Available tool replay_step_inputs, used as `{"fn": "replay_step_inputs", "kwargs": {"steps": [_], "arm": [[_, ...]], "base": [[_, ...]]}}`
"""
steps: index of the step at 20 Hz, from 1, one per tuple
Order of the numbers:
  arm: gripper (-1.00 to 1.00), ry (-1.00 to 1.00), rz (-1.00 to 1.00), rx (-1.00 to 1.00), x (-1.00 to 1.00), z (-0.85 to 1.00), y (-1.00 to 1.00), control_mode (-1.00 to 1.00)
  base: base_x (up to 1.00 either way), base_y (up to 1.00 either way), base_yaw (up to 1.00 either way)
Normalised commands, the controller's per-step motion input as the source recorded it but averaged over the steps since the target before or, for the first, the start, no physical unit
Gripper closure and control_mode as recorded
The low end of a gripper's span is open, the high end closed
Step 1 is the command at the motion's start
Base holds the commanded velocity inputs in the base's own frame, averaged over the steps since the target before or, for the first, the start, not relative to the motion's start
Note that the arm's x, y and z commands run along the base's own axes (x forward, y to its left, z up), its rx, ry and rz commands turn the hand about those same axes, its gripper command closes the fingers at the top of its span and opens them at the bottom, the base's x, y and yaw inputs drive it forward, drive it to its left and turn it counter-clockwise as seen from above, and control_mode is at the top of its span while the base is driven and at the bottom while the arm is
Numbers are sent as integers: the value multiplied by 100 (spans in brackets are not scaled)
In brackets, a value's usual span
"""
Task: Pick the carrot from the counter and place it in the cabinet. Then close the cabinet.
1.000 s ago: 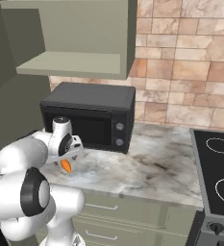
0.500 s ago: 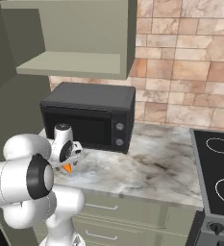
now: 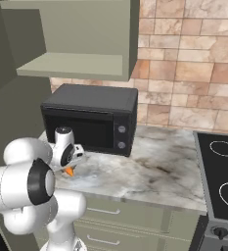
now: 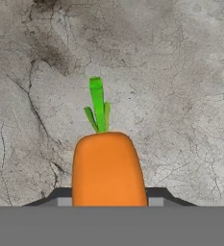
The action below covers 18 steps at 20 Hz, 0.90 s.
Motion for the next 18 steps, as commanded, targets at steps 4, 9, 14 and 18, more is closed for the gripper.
{"fn": "replay_step_inputs", "kwargs": {"steps": [4, 9, 14, 18], "arm": [[100, -7, 0, 0, -30, 69, 0, -100], [100, -6, 0, 0, -31, 100, 0, -100], [100, -9, -2, 0, -19, 100, 0, -100], [100, -18, -6, 0, -4, 100, 0, -100]], "base": [[0, 0, 0], [0, 0, 0], [0, 0, 0], [0, 0, 0]]}}
